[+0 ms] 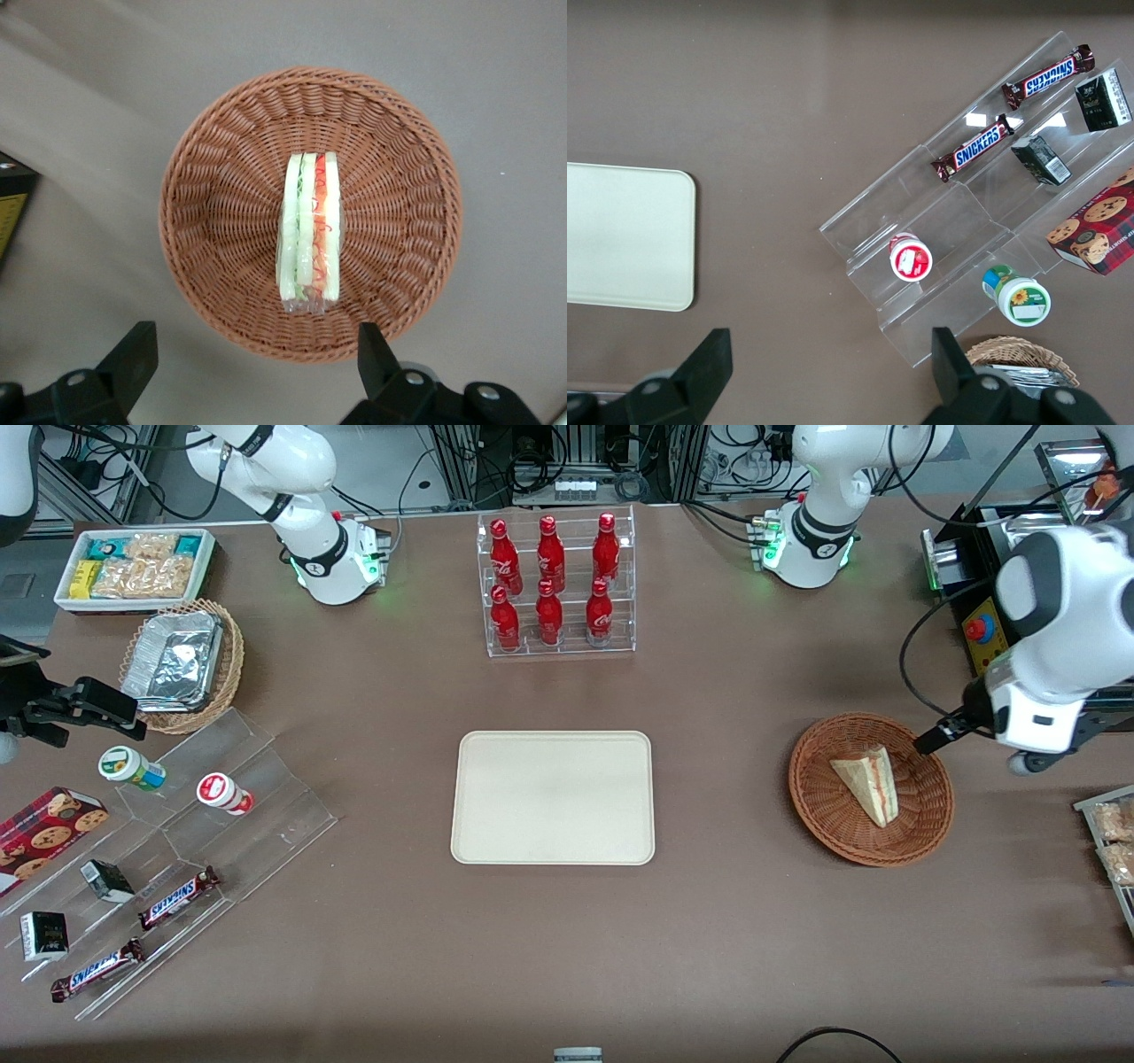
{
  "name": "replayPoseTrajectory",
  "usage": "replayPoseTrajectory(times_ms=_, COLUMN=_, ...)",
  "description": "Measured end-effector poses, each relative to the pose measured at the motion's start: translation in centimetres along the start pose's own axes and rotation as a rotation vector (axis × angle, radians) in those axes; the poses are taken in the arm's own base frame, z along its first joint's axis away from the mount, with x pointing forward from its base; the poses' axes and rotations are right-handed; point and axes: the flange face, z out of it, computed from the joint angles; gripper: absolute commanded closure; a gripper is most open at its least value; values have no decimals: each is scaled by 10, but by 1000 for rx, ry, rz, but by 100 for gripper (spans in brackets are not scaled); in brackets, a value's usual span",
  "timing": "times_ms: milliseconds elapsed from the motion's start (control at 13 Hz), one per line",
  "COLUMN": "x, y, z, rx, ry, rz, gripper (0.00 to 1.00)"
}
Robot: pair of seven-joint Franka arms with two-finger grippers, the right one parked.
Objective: Place sandwich from basket to tray
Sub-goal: 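Move the left gripper down over the sandwich in the wicker basket, then close the left gripper on the wrapped sandwich and lift it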
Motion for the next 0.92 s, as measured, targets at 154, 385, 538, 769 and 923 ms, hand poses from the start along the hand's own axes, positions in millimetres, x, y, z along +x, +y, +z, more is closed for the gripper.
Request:
replayPoseTrajectory(times_ms=154, x=-9, y=-3, z=29, rx=-11, ry=17, rz=-4, gripper=0)
replayPoseTrajectory(times_ms=385, x=-15, y=-4, z=53, rx=-31, ry=49, rz=-35, gripper=0)
replayPoseTrajectory(times_ms=538, x=-16, y=-2, z=70, rx=-40, ry=62, rz=-59, gripper=0)
replayPoseTrajectory(times_ms=769, x=-15, y=5, z=87, rx=-41, ry=63, rz=-65, gripper=0)
replayPoseTrajectory(times_ms=923, x=-15, y=5, z=91, rx=-40, ry=61, rz=-85, gripper=0)
